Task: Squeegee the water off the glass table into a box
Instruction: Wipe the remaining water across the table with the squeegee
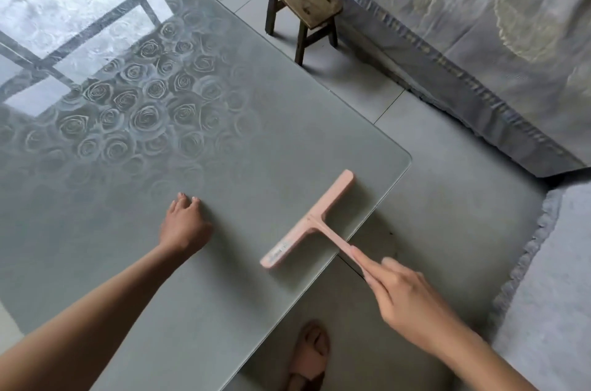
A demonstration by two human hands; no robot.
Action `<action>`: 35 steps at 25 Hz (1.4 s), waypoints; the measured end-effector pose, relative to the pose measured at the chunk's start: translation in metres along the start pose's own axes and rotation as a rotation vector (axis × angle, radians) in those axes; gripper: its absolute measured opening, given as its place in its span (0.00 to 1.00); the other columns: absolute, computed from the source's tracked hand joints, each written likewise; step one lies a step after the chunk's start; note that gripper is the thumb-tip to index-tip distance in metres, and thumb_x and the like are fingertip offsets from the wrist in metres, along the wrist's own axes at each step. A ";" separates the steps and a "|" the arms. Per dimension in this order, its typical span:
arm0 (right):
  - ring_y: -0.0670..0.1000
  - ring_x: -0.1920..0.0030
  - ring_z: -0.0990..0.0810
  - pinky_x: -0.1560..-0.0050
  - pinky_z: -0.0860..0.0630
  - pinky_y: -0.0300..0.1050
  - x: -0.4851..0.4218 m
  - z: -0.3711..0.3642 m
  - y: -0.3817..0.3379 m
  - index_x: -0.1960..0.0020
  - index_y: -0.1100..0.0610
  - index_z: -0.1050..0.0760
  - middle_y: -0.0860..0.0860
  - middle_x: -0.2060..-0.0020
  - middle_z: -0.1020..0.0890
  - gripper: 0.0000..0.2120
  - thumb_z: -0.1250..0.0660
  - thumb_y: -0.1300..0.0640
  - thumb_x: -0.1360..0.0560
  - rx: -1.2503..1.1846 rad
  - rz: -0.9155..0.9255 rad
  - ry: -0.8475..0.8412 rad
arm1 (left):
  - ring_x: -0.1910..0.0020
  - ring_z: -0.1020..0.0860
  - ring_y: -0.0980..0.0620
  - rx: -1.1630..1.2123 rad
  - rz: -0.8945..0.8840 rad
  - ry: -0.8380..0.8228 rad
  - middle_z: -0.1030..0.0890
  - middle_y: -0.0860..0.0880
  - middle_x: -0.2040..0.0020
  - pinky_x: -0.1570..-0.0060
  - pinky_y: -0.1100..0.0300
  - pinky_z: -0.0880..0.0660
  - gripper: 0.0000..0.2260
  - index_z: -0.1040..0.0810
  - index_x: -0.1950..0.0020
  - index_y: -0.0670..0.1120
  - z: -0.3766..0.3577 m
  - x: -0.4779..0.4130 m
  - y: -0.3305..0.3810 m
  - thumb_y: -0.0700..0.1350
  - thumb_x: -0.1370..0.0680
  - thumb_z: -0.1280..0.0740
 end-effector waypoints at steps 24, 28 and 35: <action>0.51 0.57 0.24 0.57 0.27 0.45 -0.070 0.040 0.005 0.28 0.31 0.45 0.44 0.61 0.27 0.23 0.46 0.47 0.20 0.120 0.081 -0.174 | 0.41 0.23 0.44 -0.093 -0.043 0.135 0.19 0.47 0.40 0.47 0.58 0.27 0.23 0.26 0.34 0.58 0.039 -0.005 -0.020 0.44 0.28 0.37; 0.61 0.48 0.23 0.51 0.28 0.51 -0.165 0.022 -0.100 0.27 0.38 0.42 0.56 0.50 0.22 0.23 0.46 0.52 0.19 0.116 0.219 -0.116 | 0.45 0.20 0.43 0.163 0.026 0.278 0.16 0.49 0.47 0.49 0.54 0.26 0.13 0.22 0.43 0.51 0.056 -0.008 -0.032 0.43 0.25 0.37; 0.54 0.56 0.23 0.58 0.28 0.49 -0.147 0.065 -0.061 0.29 0.30 0.47 0.48 0.60 0.24 0.25 0.44 0.49 0.21 0.149 0.187 -0.107 | 0.38 0.28 0.42 0.291 0.065 0.356 0.25 0.42 0.39 0.47 0.49 0.27 0.20 0.29 0.33 0.42 0.072 -0.023 -0.061 0.39 0.25 0.36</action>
Point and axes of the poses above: each hand's wrist, its own x-axis away from the middle knuckle, its own z-axis out of the back of the hand, y = z × x, the point moved 9 cm from there along -x, towards the middle knuckle
